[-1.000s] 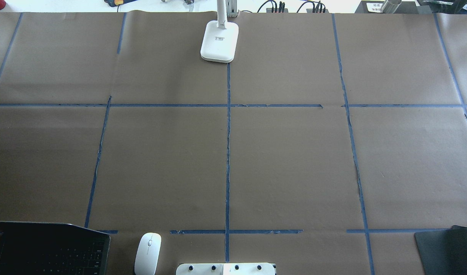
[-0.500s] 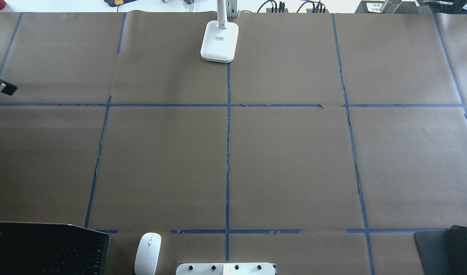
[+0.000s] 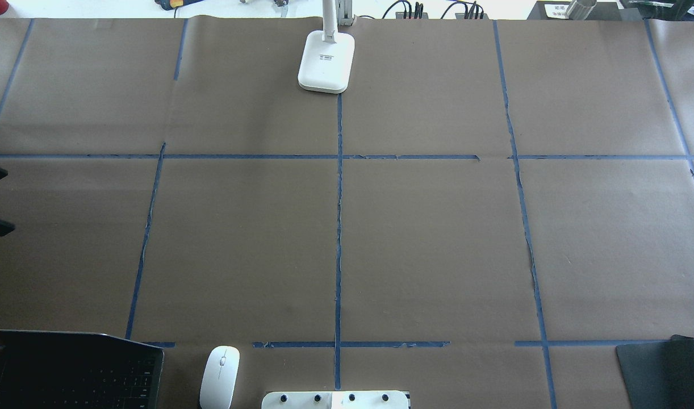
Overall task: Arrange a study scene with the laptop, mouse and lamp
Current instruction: 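Reach the left gripper down to the dark-grey laptop's edge and grasp it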
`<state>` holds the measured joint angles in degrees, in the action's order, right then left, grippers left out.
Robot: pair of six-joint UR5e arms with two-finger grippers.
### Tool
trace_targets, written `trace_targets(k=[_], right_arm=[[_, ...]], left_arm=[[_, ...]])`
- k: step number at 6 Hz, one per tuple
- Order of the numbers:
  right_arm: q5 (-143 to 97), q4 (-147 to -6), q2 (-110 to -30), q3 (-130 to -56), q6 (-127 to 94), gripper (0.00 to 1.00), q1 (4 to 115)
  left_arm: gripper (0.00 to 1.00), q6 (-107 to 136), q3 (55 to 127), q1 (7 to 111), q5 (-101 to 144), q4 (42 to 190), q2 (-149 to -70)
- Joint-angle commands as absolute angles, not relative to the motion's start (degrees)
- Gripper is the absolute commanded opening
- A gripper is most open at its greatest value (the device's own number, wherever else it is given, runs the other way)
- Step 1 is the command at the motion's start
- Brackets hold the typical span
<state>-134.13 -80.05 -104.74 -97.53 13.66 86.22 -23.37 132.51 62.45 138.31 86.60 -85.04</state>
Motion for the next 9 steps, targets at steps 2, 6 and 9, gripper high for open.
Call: trace_targets(k=[2, 6, 9], right_arm=[[-134.1, -80.1, -104.8, -97.5, 13.6, 1.0, 86.2], [-134.1, -80.1, -104.9, -97.0, 13.7, 1.0, 86.2], [-134.1, -80.1, -105.1, -97.0, 13.7, 1.0, 86.2]], left_arm=[[0.97, -41.5, 133.4, 59.3, 138.3, 87.2, -76.4], [0.95, -41.0, 133.3, 50.5, 138.3, 87.7, -75.8], [0.86, -40.9, 133.0, 47.3, 138.3, 87.4, -73.6]])
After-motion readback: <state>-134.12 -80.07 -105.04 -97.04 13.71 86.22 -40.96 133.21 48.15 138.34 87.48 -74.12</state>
